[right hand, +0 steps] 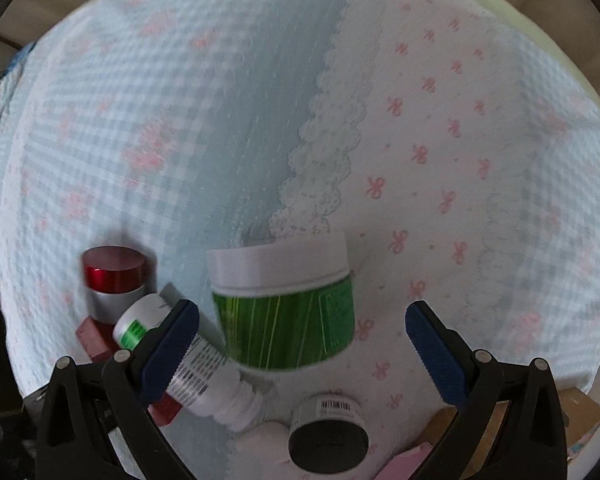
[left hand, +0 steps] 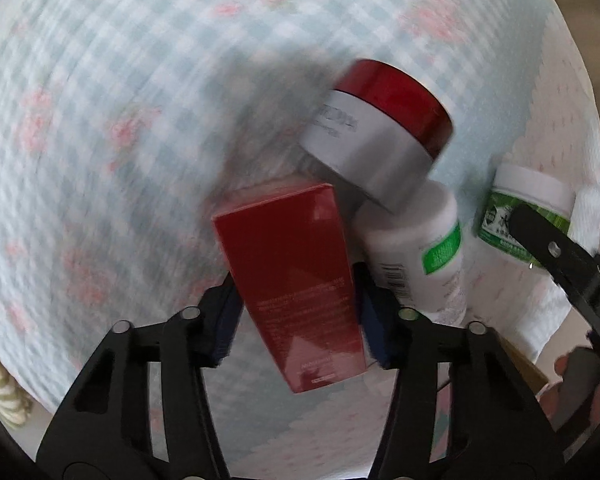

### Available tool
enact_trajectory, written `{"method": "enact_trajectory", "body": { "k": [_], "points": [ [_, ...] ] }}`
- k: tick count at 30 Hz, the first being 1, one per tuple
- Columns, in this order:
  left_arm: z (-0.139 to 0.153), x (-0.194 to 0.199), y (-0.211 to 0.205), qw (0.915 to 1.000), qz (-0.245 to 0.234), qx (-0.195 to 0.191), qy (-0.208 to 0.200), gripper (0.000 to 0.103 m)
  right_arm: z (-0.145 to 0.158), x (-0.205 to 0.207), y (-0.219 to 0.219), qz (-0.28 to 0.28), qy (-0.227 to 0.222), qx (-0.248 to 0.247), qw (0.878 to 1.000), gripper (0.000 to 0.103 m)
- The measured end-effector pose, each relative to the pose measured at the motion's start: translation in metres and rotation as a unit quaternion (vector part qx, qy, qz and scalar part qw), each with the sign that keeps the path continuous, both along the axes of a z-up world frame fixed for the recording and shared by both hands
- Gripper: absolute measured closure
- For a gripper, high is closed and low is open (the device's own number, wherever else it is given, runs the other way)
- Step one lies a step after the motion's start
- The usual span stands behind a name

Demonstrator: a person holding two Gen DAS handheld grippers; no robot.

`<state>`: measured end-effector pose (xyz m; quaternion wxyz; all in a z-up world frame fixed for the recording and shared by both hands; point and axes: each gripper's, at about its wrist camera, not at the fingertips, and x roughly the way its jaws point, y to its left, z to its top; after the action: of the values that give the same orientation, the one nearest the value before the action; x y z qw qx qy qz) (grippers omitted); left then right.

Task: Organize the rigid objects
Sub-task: 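Grasp the red MARUBI box with the left tool while the right tool grasps the green-labelled jar, then carry the red box and green jar into the cardboard box and release both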

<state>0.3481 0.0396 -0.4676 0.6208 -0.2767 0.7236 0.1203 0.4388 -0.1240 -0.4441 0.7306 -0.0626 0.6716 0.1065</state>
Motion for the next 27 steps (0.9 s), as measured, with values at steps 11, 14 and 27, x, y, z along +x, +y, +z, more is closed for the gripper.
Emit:
{"method": "enact_trajectory", "body": {
  "k": [11, 14, 27],
  "points": [
    [0.002, -0.015, 0.005, 0.9994, 0.021, -0.02, -0.02, 0.059, -0.015, -0.002, 0.008, 0.006, 0.006, 0.004, 1.0, 0.035],
    [0.008, -0.02, 0.013, 0.9992, 0.022, -0.021, -0.026, 0.06, -0.012, -0.004, 0.01, 0.006, 0.002, 0.004, 1.0, 0.035],
    [0.077, -0.07, 0.083, 0.9951, 0.015, -0.021, -0.096, 0.062, 0.038, -0.056, 0.016, -0.001, -0.046, 0.037, 0.998, 0.036]
  ]
}}
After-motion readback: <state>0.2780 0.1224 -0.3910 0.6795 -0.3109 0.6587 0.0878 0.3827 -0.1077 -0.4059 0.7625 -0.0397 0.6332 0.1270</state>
